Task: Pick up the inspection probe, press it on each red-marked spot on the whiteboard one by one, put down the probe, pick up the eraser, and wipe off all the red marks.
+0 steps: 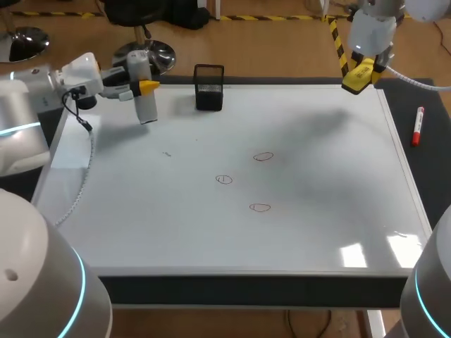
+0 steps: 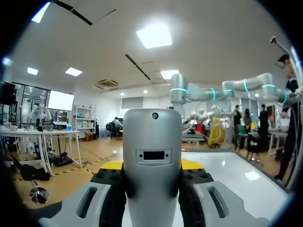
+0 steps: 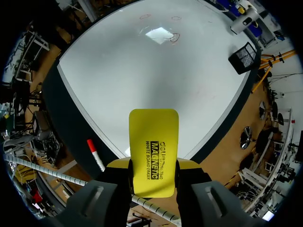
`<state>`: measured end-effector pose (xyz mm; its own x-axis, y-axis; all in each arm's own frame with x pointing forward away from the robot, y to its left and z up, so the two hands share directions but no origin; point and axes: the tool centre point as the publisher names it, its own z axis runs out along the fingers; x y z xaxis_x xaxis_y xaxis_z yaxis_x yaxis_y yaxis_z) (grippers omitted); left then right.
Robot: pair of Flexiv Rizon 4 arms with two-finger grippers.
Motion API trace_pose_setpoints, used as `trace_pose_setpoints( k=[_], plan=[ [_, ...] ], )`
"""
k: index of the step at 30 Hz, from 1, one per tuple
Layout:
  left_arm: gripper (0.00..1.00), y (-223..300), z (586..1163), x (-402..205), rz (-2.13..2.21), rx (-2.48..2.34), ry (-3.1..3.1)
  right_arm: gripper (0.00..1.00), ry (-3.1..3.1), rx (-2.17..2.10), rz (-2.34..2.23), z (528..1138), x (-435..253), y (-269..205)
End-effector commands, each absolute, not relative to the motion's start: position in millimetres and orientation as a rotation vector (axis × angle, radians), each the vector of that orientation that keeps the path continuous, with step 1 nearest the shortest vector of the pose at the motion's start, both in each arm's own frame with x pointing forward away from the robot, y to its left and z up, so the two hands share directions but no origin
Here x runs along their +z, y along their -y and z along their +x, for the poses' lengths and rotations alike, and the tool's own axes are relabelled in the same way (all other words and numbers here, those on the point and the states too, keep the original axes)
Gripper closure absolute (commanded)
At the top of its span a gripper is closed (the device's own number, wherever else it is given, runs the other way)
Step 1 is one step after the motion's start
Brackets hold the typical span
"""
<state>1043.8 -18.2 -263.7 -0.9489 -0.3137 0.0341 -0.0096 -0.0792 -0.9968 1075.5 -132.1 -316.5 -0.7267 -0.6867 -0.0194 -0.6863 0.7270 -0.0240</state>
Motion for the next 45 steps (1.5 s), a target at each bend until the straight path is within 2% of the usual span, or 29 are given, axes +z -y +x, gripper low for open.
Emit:
trace_pose_setpoints(
  k=[1, 21, 30, 45],
  plan=[
    [1.00, 18.1, 1043.1, -264.1, -0.366, -2.140, -1.958, 1.00, -2.896, -0.029, -1.154, 1075.7, -315.0, 132.6],
    [1.00, 18.1, 1043.1, -264.1, -0.366, -2.140, -1.958, 1.00, -2.881, -0.053, -1.211, 1072.4, -310.3, 124.1],
    [1.00, 18.1, 1043.1, -264.1, -0.366, -2.140, -1.958, 1.00, -2.805, -0.056, -1.417, 1052.0, -308.0, 72.4],
    [1.00, 18.1, 1043.1, -264.1, -0.366, -2.140, -1.958, 1.00, -2.548, 0.060, -1.792, 996.2, -296.6, -56.8]
  ],
)
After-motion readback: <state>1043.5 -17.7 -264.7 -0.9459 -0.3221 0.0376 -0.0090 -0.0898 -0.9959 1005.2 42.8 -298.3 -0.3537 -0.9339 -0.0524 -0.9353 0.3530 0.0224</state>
